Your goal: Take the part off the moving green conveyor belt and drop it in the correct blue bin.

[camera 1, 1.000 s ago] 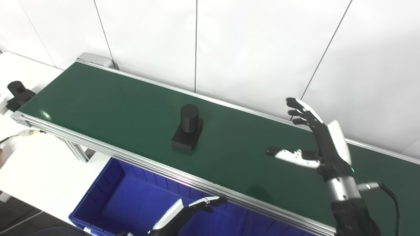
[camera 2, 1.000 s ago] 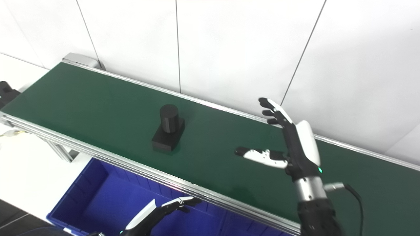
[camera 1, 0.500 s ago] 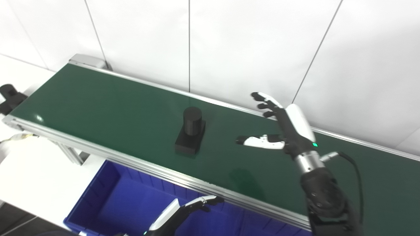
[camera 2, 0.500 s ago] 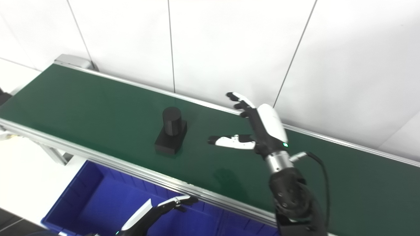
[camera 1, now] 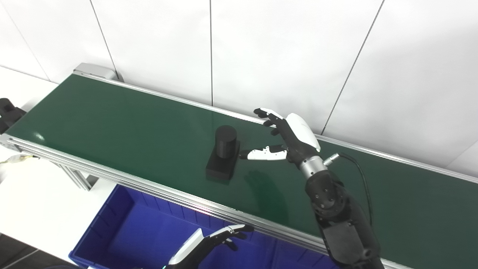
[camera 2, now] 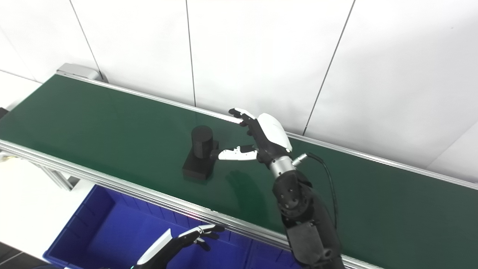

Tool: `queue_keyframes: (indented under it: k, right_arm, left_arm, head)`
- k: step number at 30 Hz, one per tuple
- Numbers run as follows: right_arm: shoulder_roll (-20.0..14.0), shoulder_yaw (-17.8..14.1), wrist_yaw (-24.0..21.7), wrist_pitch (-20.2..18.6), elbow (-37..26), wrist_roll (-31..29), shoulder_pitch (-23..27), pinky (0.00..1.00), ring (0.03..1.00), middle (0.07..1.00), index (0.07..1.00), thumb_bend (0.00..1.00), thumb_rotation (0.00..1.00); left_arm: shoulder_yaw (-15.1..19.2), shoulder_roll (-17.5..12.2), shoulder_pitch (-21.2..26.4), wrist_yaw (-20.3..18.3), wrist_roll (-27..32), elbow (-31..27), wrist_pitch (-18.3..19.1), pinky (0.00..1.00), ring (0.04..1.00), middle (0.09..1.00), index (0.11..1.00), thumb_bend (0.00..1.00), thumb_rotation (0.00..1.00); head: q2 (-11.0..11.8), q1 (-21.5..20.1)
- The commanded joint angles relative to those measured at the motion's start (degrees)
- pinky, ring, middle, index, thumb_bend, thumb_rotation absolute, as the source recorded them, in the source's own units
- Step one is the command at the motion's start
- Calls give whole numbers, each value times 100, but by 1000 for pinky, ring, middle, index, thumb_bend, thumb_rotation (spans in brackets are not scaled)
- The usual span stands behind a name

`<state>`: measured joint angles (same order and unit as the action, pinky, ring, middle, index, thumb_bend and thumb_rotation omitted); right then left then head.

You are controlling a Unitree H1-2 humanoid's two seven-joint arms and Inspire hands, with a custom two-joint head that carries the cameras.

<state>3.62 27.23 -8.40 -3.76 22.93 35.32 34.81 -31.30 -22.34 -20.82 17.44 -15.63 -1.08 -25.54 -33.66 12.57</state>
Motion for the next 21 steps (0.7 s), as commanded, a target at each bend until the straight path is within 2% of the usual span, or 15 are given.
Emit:
queue_keyframes:
  k: [1,9,14,21]
  right_arm:
    - [144,50,119,100,37,63,319,679,798,856,865,902,509]
    - [425,160,473,361,916,20,551,664,797,860,864,917,457]
    - [645,240,569,354,1457,5,727,653,795,864,864,920,419]
    - [870,283,772,503,2173,-88,918,674,803,865,865,868,318]
  left_arm:
    - [5,-61,-21,7,-38,-140,-138,688,820,875,853,1000,485]
    - [-61,-55,-33,79,-136,-127,-138,677,818,881,860,1000,476]
    - [-130,-68,-12,143,-129,-123,-138,636,795,873,857,1000,470]
    - [-186,-98,-80,241,-112,-180,-138,618,788,876,855,1000,468]
  head:
    - [-5,-2]
    - [-23,31]
    - [-34,54]
    - [-59,84]
